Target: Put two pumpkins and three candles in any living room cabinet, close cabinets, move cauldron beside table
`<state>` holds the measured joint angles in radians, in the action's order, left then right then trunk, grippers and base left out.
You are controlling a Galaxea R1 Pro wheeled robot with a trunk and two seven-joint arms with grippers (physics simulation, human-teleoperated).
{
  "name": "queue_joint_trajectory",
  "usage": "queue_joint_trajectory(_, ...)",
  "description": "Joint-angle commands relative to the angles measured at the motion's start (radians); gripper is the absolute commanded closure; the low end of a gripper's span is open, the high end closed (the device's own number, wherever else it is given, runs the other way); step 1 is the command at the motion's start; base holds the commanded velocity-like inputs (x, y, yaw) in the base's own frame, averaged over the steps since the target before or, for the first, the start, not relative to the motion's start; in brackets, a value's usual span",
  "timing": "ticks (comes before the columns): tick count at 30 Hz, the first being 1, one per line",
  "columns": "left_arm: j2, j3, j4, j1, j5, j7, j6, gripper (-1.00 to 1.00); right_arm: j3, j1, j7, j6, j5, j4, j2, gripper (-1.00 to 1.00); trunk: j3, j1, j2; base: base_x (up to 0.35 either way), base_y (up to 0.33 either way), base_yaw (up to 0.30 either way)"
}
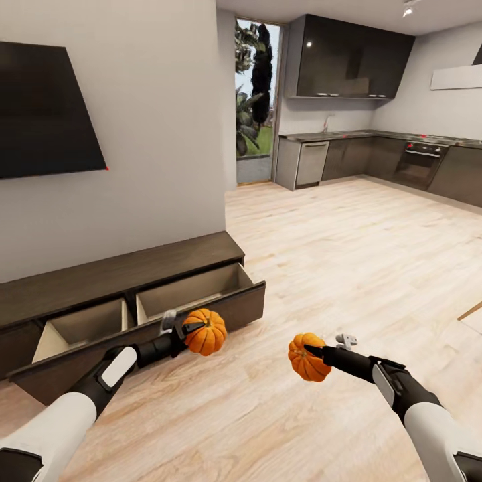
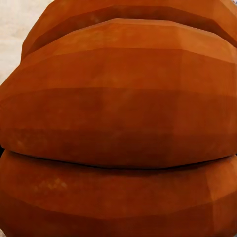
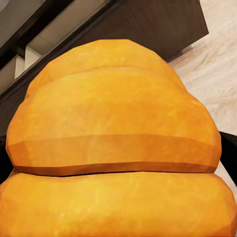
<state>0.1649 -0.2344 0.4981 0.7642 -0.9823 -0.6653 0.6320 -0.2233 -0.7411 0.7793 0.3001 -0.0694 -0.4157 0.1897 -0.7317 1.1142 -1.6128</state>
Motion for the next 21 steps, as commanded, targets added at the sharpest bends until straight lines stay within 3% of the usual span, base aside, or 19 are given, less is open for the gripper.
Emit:
queue_joint_trajectory(1,0.001,0.001,0.000,0.000,-0.003,-0.003,-0.006,1.00,0.000,0.000,0.000,0.000,-0.001,-0.001,0.000,1.00,0.000,0.000,0.000,0.240,-0.063,0.000)
queue_joint_trajectory(12,0.006,0.067,0.039,-0.002,-0.001,-0.008,-0.047,1.00,-0.001,0.000,-0.002,0.000,0.000,-0.001,0.000,1.00,0.000,0.000,0.000,0.320,-0.043,0.005)
queue_joint_trajectory(21,0.014,0.067,0.055,-0.005,-0.001,-0.009,-0.048,1.00,-0.001,0.001,-0.002,0.001,0.000,-0.002,0.001,1.00,0.000,0.000,0.000,0.334,-0.012,0.239)
